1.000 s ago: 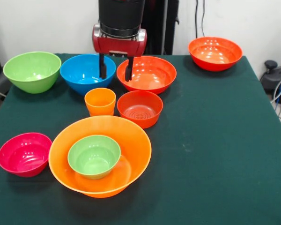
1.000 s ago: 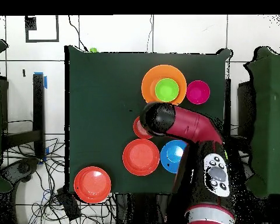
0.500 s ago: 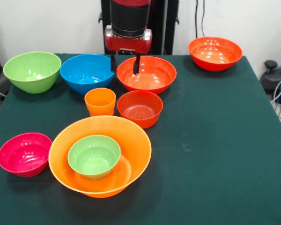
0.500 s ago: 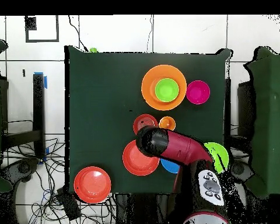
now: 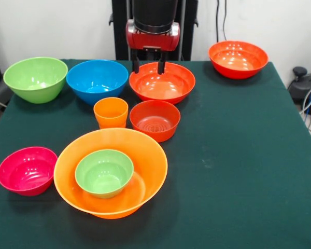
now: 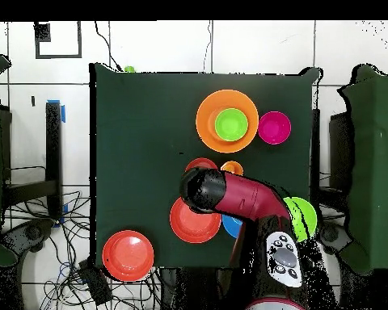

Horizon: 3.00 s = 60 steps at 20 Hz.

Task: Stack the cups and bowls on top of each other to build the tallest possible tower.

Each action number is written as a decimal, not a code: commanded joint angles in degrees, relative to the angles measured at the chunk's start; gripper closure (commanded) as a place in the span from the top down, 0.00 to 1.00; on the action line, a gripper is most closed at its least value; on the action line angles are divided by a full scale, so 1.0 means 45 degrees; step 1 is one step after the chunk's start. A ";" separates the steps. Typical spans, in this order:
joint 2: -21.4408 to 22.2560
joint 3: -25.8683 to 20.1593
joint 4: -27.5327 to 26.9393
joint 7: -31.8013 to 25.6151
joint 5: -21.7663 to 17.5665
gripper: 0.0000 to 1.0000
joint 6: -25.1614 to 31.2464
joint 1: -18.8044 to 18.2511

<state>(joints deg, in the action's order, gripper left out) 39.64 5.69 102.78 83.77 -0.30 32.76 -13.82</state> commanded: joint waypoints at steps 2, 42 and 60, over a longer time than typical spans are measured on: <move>-0.0183 -0.1235 -0.0491 0.0883 -0.0269 1.00 0.0329 0.0010; -0.3129 -0.2051 -0.0795 0.4477 0.1401 1.00 -0.3977 0.1986; -0.1247 -0.1505 -0.0937 0.4301 0.1243 1.00 -0.1396 0.2291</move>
<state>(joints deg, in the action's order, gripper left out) 30.79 2.39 101.89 95.91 3.44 17.59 -4.73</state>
